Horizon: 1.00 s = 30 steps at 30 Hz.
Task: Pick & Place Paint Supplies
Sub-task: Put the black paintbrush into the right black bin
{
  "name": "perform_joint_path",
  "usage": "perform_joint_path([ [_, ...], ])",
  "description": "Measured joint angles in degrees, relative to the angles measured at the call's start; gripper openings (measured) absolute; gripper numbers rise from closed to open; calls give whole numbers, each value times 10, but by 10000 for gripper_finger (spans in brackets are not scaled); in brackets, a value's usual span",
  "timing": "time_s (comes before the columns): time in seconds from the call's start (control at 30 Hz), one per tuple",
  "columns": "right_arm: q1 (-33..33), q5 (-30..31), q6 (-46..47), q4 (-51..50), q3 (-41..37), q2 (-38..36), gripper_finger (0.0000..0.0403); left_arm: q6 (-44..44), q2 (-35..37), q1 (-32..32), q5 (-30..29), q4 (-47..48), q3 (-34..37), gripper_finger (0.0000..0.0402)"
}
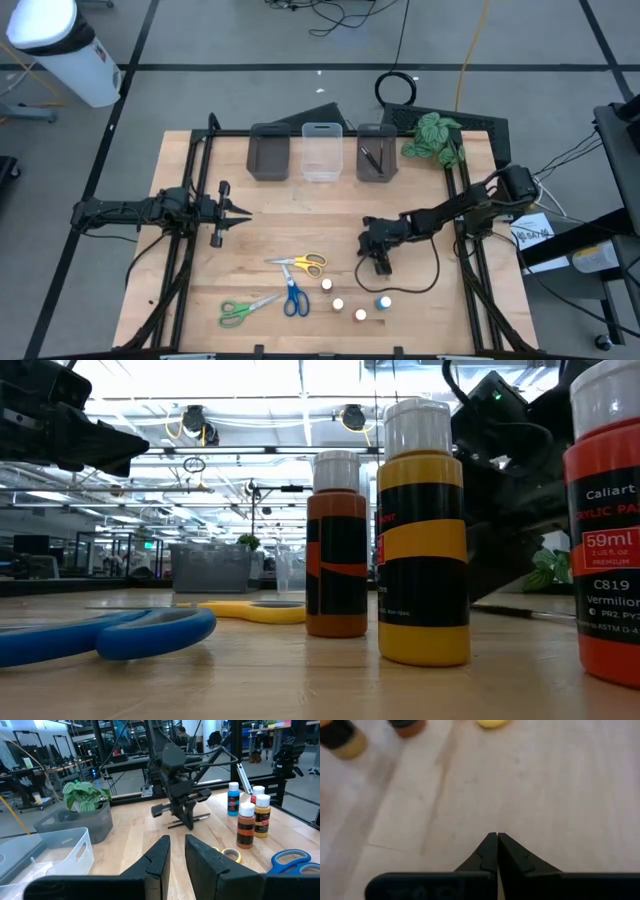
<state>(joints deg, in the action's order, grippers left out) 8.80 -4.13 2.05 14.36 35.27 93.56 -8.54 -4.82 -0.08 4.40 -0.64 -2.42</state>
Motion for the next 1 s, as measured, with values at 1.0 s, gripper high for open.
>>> perform_joint_path([
  [1.0,107,111,661,-507,-90,-315,138,0,0,0,0,0,0,72],
])
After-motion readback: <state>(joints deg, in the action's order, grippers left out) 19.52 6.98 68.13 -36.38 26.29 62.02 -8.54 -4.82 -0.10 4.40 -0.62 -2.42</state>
